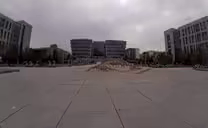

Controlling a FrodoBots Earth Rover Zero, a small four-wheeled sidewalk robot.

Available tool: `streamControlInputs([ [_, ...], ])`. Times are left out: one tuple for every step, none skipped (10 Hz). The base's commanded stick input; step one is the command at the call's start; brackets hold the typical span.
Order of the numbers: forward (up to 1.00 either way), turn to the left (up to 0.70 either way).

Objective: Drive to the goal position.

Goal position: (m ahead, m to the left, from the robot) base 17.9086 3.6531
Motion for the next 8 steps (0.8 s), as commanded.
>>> streamControlInputs([
  [0.70,0.00],
  [0.70,0.00],
  [0.70,0.00],
  [0.70,0.00],
  [0.70,0.00],
  [0.70,0.00],
  [0.70,0.07],
  [0.70,0.13],
])
